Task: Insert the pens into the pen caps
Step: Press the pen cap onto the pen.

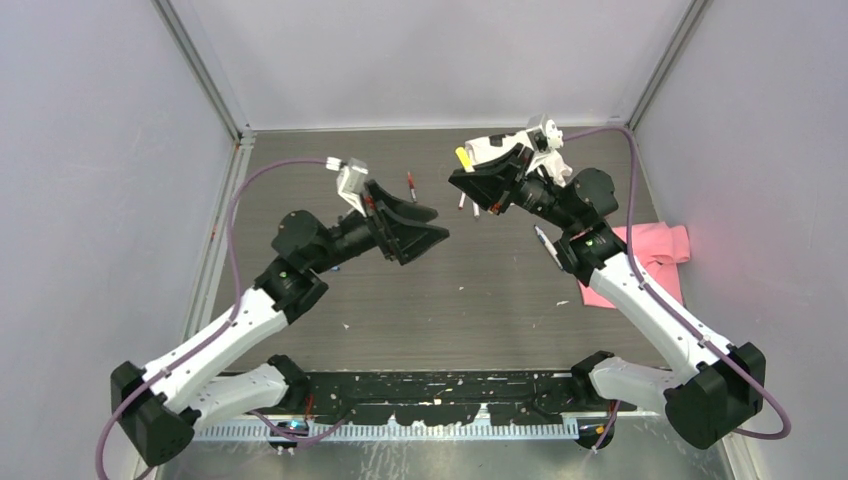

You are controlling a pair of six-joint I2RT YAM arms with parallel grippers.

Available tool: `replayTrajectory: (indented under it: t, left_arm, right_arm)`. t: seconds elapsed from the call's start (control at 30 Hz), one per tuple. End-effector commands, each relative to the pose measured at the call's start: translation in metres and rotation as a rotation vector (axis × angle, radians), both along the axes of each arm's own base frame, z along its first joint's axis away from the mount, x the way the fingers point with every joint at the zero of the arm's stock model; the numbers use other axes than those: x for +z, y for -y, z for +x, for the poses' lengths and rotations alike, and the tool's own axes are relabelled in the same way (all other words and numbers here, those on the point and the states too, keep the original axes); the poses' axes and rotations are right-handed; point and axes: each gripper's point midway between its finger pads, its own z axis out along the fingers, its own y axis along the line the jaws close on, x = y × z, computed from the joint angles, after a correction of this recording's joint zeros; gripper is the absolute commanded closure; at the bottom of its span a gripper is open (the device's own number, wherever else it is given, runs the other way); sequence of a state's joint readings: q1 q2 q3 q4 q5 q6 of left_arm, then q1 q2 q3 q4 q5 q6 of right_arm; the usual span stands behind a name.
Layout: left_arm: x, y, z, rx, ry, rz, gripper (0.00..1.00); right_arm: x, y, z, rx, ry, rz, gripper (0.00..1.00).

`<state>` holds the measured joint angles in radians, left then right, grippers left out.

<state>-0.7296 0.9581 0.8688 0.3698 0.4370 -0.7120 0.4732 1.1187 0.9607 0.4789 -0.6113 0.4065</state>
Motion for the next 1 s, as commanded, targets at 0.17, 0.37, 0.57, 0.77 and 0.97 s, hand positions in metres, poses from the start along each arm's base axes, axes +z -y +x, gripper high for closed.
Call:
replayTrajectory:
  t: [0.17,0.37,0.57,0.77,0.97]
  left_arm:
    - [0.008,0.051,0.020,0.000,0.219,-0.045,0.36]
    - [0.001,0.076,0.039,0.029,0.205,-0.065,0.41]
    - [0.007,0.085,0.042,0.021,0.196,-0.123,0.44]
    - [0.015,0.088,0.039,0.008,0.204,-0.168,0.47]
    - [0.018,0.095,0.041,-0.008,0.190,-0.180,0.63]
  right_arm:
    - [0.056,0.012,-0.007,-0.035,0.061,0.135,0.99]
    - [0.056,0.014,-0.007,-0.040,0.063,0.134,0.99]
    - [0.054,0.014,-0.006,-0.040,0.061,0.133,0.99]
    - [0.054,0.014,-0.006,-0.043,0.059,0.134,0.99]
    - [0.054,0.015,-0.006,-0.043,0.059,0.135,0.99]
